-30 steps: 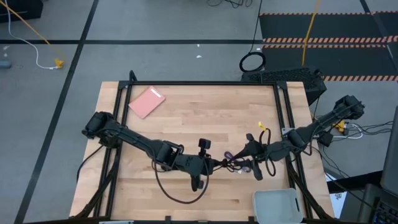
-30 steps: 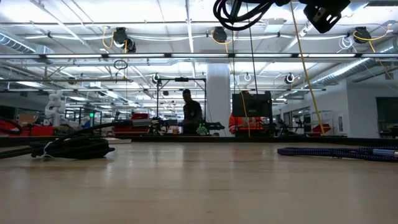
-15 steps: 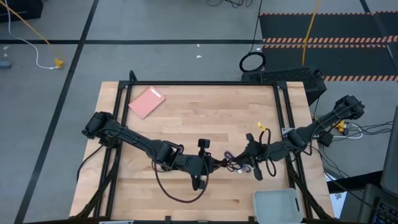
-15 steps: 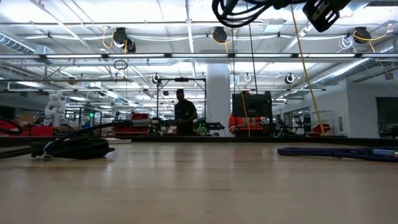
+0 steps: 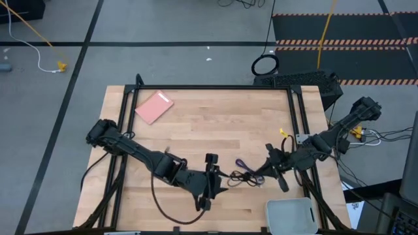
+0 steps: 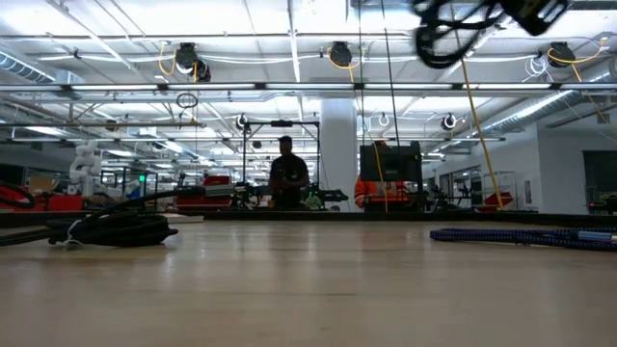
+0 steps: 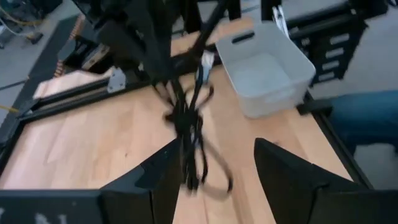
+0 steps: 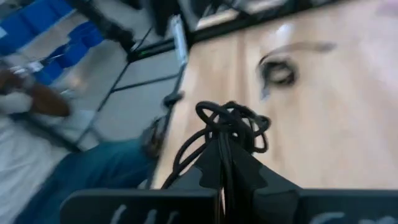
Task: Pick and place USB-C Cables
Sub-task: Put the right black charger cable into the bin
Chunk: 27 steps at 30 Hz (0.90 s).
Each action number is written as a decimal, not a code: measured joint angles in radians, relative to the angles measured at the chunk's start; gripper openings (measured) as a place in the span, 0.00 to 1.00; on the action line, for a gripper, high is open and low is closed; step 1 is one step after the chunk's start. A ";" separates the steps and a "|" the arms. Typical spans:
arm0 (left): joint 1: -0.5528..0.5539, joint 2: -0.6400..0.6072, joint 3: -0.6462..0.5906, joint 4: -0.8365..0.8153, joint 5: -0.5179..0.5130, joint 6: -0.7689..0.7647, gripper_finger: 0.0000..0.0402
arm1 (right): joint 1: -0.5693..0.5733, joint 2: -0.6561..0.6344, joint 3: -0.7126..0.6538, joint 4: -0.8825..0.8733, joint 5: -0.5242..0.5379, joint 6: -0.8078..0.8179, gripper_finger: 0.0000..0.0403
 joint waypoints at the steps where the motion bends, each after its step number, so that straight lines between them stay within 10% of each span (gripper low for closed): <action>1: -0.007 -0.005 0.001 -0.018 0.000 -0.005 0.50 | 0.016 -0.004 0.000 -0.014 -0.016 0.036 0.00; 27: -0.026 -0.033 0.002 -0.153 -0.052 -0.128 0.50 | 0.454 -0.017 0.134 -0.364 -0.069 0.778 0.00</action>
